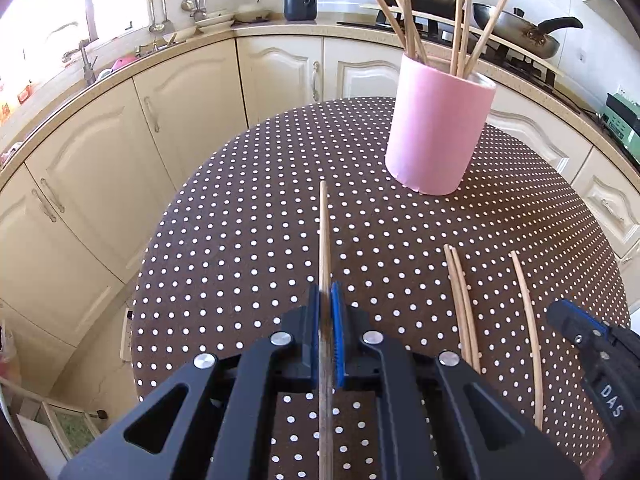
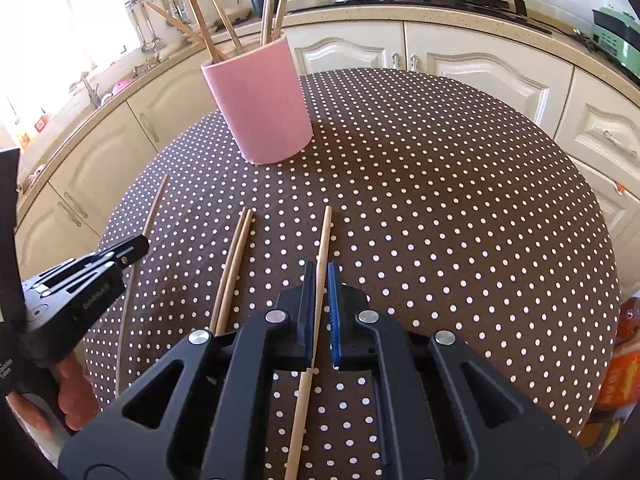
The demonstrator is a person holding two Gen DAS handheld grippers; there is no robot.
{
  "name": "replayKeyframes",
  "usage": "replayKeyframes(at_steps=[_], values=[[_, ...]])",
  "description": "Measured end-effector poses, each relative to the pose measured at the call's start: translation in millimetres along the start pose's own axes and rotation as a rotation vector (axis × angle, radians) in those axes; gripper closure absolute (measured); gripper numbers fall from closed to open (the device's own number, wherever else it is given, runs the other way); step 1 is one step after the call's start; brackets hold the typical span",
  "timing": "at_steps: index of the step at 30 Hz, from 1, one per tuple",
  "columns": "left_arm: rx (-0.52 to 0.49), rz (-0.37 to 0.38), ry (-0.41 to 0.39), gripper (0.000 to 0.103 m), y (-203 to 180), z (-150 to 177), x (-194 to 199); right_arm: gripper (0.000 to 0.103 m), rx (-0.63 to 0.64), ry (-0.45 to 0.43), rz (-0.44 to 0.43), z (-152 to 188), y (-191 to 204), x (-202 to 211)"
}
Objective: Organize utensils
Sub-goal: 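Lift the chopstick off the table with the right gripper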
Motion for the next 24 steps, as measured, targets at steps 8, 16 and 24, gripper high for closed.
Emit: replayKeyframes(at_steps=[8,16,24], values=[[-0.053,0.078,-0.008,0.096,-6,10,6,0.039,0.039,-0.009,0.061,8,6,-2],[-0.033,0.126,0.001,0.096,-3,15,7,0.083,0.143,0.001,0.120,17,16,-15],[-0.034,0.142,0.007,0.096,-6,14,8,0.097,0.031,-0.002,-0.008,15,1,-14]])
Point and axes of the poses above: each gripper's, at about its wrist camera, not at the fingertips, and x roughly against the way its jaws point, y to its left, z to its underside, the point moved 6 cm from there along -x, roughly the way its jaws point, and after that the axes turned 1 degree about -z, right-handed, at the moved point
